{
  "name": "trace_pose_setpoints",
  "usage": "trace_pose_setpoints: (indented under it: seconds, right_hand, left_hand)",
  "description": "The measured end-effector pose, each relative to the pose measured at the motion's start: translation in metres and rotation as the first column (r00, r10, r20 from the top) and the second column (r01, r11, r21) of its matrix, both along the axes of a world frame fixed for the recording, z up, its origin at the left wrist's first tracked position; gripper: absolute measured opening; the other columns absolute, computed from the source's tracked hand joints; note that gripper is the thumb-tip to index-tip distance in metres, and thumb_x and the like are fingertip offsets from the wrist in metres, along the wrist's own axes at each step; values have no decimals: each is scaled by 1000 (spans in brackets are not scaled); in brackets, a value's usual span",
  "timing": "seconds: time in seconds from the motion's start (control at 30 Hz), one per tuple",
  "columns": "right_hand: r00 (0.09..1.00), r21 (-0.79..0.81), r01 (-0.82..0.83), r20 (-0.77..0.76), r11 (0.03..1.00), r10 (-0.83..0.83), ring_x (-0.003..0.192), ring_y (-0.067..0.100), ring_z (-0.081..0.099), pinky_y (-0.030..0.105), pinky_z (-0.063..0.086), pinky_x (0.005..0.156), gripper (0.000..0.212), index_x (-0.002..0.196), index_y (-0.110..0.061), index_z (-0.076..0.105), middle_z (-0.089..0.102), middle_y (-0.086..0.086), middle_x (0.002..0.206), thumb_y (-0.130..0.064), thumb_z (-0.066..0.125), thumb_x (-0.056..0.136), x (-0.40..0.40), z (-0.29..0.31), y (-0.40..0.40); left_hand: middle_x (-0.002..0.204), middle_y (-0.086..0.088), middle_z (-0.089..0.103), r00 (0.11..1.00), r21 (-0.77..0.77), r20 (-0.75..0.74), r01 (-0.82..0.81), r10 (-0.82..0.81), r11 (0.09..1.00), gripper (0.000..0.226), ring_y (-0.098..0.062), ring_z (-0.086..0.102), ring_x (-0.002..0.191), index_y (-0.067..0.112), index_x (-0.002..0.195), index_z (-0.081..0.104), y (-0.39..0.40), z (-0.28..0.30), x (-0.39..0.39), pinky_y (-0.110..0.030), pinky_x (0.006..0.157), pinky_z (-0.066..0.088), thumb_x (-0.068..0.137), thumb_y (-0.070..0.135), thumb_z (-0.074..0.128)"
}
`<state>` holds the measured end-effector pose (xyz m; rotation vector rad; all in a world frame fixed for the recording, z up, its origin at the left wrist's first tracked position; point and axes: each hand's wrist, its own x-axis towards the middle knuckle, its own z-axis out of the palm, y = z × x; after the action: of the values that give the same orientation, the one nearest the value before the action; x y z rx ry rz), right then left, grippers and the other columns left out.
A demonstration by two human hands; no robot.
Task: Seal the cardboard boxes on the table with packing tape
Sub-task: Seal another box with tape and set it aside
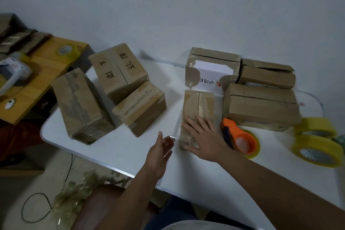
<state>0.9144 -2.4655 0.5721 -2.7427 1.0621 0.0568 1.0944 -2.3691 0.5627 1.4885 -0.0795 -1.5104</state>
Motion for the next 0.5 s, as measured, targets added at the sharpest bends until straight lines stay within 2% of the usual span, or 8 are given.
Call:
trace_pose_setpoints:
  seconds: [0.17,0.27,0.43,0.5]
  right_hand:
    - [993,-56,111,-34,992,-113,150,25,8,49,9,120,68,155,-28,19,10,-9,163,-60,24,95,4,-7,16]
    - [983,-80,183,-10,980,-184,148,26,19,50,19,117,67,153,-28,26,21,-9,161,-61,31,95,3,-11,30]
    - [979,-136,202,6,970,-203,144,28,29,50,24,114,67,151,-27,33,29,-8,158,-60,44,93,3,-15,35]
    - [979,-159,201,0,967,-204,143,29,31,51,26,113,67,151,-26,34,31,-7,157,-59,45,93,5,-14,35]
  left_hand:
    - [104,2,76,995,-80,91,38,-30,996,18,-17,65,111,18,107,74,5,2,0,-33,102,46,95,28,64]
    - [102,-2,75,989,-84,146,33,-21,996,16,-20,66,108,15,104,74,8,3,-1,-31,97,48,93,24,66]
    - [99,-8,70,958,-74,285,65,-42,995,15,-18,61,94,12,99,71,5,-2,-6,-26,85,50,95,25,65]
    - [95,-4,69,946,-82,321,75,-45,994,14,-16,59,90,11,99,69,-1,-4,-9,-25,80,47,96,24,64]
